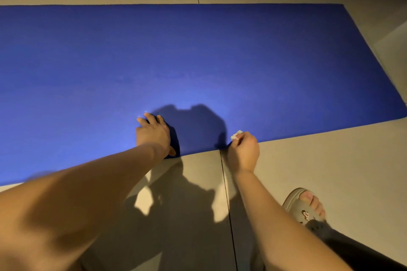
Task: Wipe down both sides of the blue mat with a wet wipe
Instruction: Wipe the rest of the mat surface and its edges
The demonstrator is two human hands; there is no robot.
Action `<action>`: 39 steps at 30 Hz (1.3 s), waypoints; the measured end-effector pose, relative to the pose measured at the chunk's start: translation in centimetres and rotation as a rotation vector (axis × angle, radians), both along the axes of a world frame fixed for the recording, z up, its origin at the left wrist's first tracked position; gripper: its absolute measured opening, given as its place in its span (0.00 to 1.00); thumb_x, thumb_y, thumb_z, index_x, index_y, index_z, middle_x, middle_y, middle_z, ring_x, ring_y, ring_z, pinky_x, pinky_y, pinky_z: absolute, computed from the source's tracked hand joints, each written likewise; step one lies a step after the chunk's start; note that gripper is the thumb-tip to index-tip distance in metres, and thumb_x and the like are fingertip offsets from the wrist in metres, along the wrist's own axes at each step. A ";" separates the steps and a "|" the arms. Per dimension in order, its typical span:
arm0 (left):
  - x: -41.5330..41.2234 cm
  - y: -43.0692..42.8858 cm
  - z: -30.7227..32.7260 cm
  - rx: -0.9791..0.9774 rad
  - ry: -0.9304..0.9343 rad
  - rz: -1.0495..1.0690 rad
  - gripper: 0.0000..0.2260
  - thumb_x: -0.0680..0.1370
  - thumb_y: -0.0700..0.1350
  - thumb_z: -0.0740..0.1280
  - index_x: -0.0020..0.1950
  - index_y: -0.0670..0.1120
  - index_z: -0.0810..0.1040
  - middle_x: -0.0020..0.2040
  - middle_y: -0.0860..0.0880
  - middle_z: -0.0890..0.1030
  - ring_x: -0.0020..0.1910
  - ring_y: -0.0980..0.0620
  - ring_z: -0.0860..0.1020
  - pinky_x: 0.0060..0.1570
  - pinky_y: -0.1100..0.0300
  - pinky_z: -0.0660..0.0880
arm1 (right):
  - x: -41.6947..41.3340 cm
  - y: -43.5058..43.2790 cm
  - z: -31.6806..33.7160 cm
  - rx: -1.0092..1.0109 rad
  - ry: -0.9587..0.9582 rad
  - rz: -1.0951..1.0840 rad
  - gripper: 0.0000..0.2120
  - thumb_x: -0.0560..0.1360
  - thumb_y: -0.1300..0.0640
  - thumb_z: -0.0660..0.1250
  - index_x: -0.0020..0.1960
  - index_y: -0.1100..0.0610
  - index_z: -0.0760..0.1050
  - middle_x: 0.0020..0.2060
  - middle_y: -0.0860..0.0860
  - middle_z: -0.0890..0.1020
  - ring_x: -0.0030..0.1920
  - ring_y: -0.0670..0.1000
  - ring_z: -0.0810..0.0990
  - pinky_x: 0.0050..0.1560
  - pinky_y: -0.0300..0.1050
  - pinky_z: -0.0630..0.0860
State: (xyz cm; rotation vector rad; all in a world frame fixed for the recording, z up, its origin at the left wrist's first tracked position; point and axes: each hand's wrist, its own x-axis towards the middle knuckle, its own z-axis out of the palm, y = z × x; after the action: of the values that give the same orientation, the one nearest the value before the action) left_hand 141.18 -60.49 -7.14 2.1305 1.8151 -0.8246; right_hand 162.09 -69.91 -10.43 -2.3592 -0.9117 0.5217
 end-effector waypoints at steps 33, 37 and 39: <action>-1.0 0.0 -0.3 0.005 -0.073 -0.047 0.55 0.72 0.67 0.70 0.81 0.38 0.45 0.79 0.32 0.50 0.78 0.29 0.53 0.69 0.45 0.68 | -4.4 -0.8 -0.3 0.021 -0.103 0.098 0.04 0.79 0.63 0.63 0.49 0.58 0.76 0.56 0.53 0.76 0.62 0.54 0.79 0.58 0.40 0.70; -1.9 -0.3 -0.2 0.014 -0.128 -0.067 0.53 0.70 0.69 0.71 0.81 0.41 0.48 0.80 0.34 0.52 0.77 0.31 0.55 0.66 0.46 0.69 | -8.7 -0.2 0.0 -0.004 0.024 0.041 0.05 0.76 0.66 0.61 0.47 0.59 0.75 0.48 0.52 0.73 0.49 0.58 0.78 0.45 0.40 0.64; -3.3 -0.7 -0.2 0.017 -0.187 -0.126 0.51 0.71 0.69 0.70 0.81 0.44 0.51 0.79 0.37 0.54 0.76 0.34 0.56 0.64 0.47 0.70 | -12.5 -0.3 0.1 0.040 0.032 0.139 0.04 0.75 0.65 0.63 0.47 0.59 0.74 0.48 0.52 0.75 0.47 0.58 0.79 0.43 0.41 0.67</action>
State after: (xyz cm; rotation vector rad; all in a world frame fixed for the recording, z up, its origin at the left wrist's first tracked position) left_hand 137.86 -61.15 -7.33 2.2677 1.6154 -0.6139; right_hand 149.59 -70.23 -10.31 -2.2563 -1.0674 0.5881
